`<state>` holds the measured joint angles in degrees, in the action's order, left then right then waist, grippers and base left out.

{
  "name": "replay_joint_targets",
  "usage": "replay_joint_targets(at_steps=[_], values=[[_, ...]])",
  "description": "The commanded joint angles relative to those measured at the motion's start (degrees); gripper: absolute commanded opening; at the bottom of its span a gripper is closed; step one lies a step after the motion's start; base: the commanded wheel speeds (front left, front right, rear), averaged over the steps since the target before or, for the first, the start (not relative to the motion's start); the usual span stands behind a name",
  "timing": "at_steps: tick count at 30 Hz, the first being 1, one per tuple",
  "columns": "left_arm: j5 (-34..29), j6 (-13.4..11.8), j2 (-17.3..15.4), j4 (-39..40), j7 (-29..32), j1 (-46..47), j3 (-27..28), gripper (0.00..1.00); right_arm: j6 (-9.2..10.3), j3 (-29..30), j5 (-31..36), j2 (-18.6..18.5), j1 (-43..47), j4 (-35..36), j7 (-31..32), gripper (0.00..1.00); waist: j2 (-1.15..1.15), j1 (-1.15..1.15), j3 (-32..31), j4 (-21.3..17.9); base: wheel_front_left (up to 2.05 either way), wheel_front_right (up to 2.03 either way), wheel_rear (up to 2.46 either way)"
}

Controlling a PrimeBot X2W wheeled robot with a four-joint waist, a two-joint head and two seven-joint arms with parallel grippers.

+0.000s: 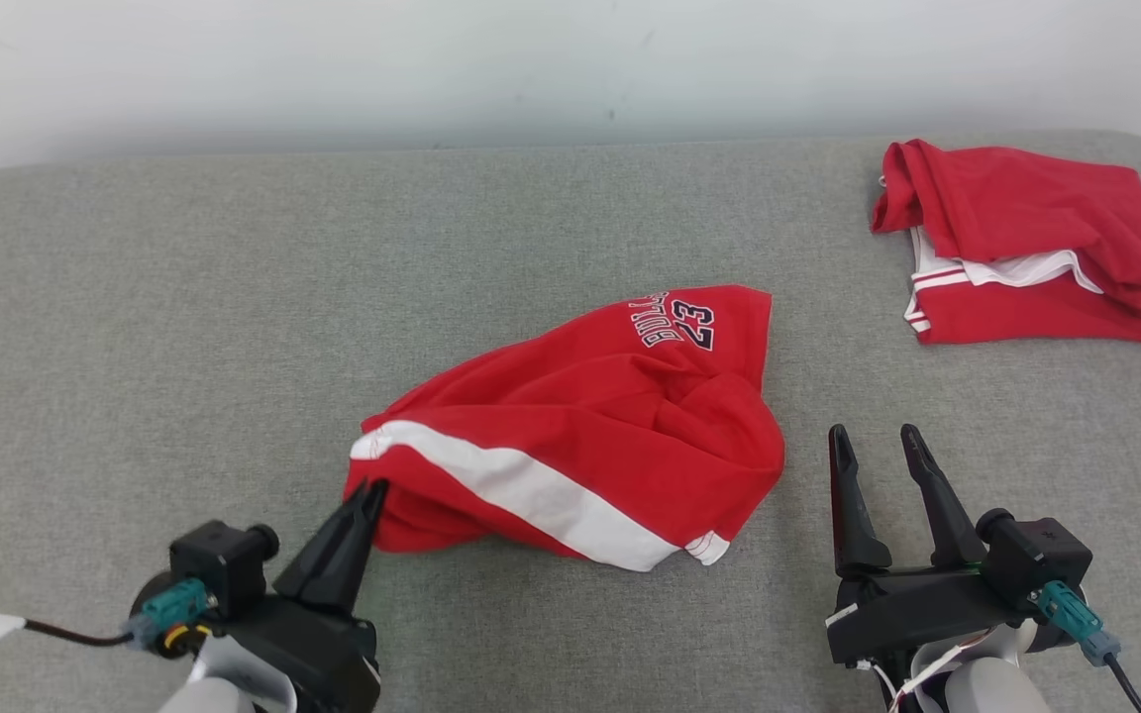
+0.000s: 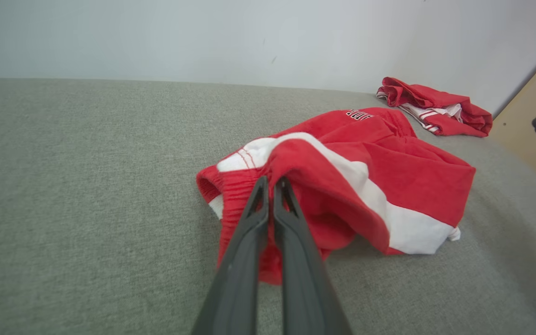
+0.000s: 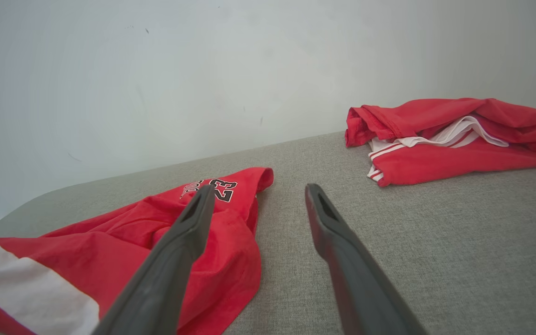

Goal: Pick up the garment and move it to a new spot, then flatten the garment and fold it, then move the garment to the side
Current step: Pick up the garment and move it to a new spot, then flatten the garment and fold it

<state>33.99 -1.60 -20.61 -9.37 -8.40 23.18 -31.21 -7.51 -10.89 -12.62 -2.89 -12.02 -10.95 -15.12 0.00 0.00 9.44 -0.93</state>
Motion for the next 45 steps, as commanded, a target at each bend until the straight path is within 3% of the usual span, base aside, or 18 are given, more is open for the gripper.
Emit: replay_joint_targets(at_steps=[1, 2, 3, 4, 5, 12, 23, 34, 45], values=[[0.7, 0.1, 0.1, -0.4, -0.6, -0.9, -0.1, 0.0, 0.04, 0.0, 0.3, 0.0, 0.3, -0.1, 0.0, 1.0, 0.0, 0.0, 0.0, 0.2, 0.0, 0.0, 0.0], [0.8, 0.3, 0.3, -1.2, -0.8, -1.2, -0.3, 0.0, 0.04, 0.1, 0.4, 0.0, 0.4, -0.1, 0.0, 1.0, 0.0, 0.0, 0.0, 0.3, 0.0, 0.0, 0.0], [1.1, 0.3, 0.7, -1.8, -1.1, -1.4, -0.3, 0.07, 0.04, 0.2, 0.4, 0.0, 0.4, -0.2, 0.0, 1.0, 0.0, 0.0, 0.0, 0.4, 0.0, 0.0, 0.0], [1.1, 0.1, 1.0, -2.4, -1.6, -1.5, -0.4, 0.44, 0.04, 0.3, 0.5, 0.0, 0.3, -0.3, 0.0, 1.0, 0.0, 0.0, -0.1, 0.4, 0.0, 0.0, 0.0], [1.0, 0.1, 1.3, -2.8, -2.0, -1.6, -0.5, 1.0, 0.04, 0.3, 0.5, 0.0, 0.2, -0.3, 0.0, 1.0, 0.0, 0.0, -0.1, 0.5, 0.0, 0.0, 0.0], [2.5, -1.5, 2.9, -2.2, -5.4, -3.9, 2.6, 1.0, 0.04, -0.1, 0.5, 0.0, 0.8, -0.7, 0.0, 1.0, 0.0, 0.0, -1.2, 0.8, 0.0, 0.0, 0.0], [2.1, -2.3, 2.3, 2.5, -6.1, -5.7, 5.5, 1.0, 0.04, -0.7, 0.9, 0.0, 1.6, -1.5, 0.0, 1.0, 0.0, 0.0, -3.8, 1.7, 0.0, 0.0, 0.0], [3.2, -0.4, 3.3, -6.7, -4.2, 1.3, 5.2, 1.0, 0.04, -1.6, 0.6, 0.0, 0.7, -1.8, 0.0, 1.0, 0.0, 0.0, -3.4, -2.3, 0.0, 0.0, 0.0], [4.5, 0.3, 2.9, -14.0, -1.8, 1.5, 4.5, 1.0, 0.04, -0.9, 0.0, 0.0, 1.0, -1.0, 0.0, 1.0, 0.0, 0.0, -2.1, -5.5, 0.0, 0.0, 0.0]])
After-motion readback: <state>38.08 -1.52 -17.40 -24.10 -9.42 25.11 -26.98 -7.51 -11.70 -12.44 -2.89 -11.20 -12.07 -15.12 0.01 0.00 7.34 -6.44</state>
